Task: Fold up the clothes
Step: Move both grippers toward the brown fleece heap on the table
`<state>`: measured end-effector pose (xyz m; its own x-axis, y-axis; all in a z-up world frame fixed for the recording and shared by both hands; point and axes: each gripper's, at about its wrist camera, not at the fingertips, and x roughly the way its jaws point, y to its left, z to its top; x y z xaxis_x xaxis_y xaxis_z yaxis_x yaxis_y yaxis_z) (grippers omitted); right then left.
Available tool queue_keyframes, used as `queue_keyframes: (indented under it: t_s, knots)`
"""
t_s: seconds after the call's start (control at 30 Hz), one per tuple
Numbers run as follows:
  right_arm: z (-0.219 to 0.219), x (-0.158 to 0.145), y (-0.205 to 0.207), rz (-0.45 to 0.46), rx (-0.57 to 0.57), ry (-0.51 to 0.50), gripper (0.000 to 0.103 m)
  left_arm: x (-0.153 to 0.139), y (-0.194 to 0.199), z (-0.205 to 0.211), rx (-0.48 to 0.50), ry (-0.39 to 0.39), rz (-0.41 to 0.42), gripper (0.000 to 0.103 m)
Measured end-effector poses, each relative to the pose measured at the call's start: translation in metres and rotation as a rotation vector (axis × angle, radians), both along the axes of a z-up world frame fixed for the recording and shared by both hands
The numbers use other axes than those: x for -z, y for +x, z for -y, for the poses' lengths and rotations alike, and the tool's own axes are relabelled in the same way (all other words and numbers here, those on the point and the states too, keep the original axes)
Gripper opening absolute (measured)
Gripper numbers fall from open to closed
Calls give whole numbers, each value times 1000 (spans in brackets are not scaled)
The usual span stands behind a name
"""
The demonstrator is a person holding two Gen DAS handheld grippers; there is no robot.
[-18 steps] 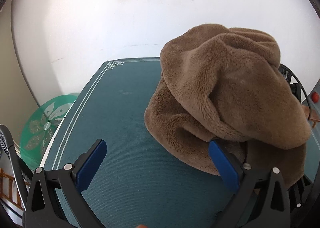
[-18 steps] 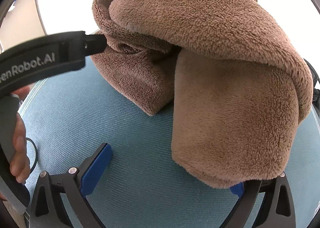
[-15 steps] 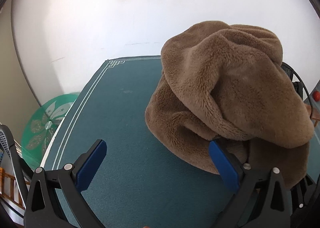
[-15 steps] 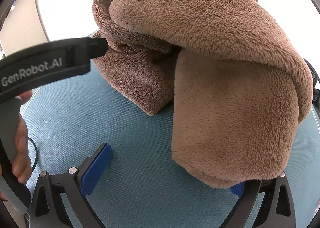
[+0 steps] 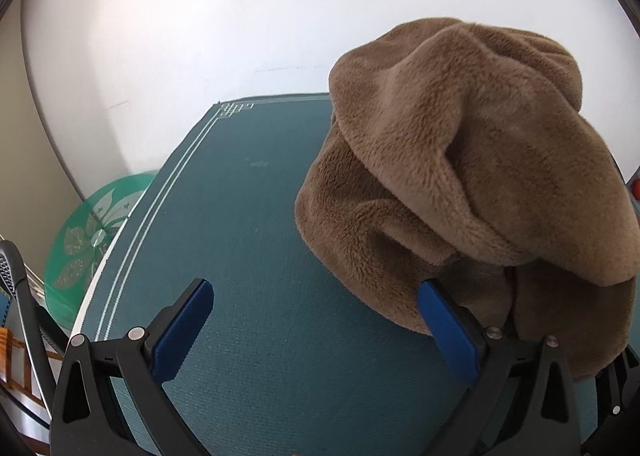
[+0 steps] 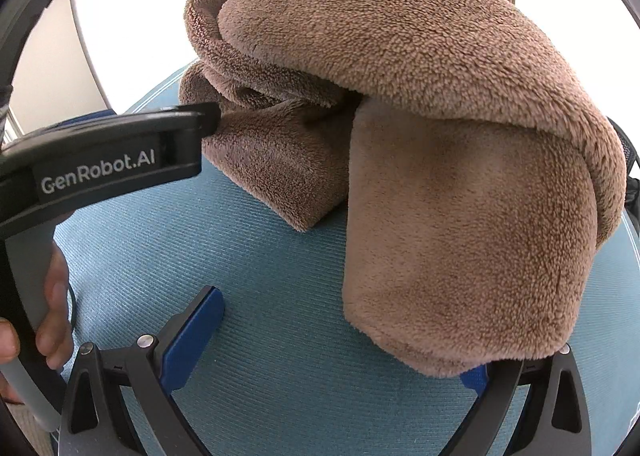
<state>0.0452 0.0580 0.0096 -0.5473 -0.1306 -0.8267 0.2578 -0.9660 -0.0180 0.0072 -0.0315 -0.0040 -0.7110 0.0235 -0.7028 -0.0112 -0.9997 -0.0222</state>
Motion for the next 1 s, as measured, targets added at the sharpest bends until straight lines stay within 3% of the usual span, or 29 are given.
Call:
queue_keyframes:
  t_s: [0.27, 0.33, 0.4, 0.67, 0.87, 1.0]
  knots:
    - [-1, 0, 0, -1, 0, -1, 102, 6, -2, 26, 1, 16, 60, 102]
    - [-1, 0, 0, -1, 0, -1, 102, 19, -9, -5, 13, -21, 81, 102]
    - [-2, 0, 1, 0, 0, -2, 102, 31, -23, -9, 1, -38, 98, 102]
    - [-1, 1, 1, 2, 0, -2, 102, 53, -50, -1, 9, -27, 201, 102]
    - [0, 1, 1, 2, -6, 3, 102, 53, -54, 2, 7, -20, 204, 102]
    - [-2, 2, 4, 6, -70, 3, 102, 50, -33, -16, -7, -23, 195, 102]
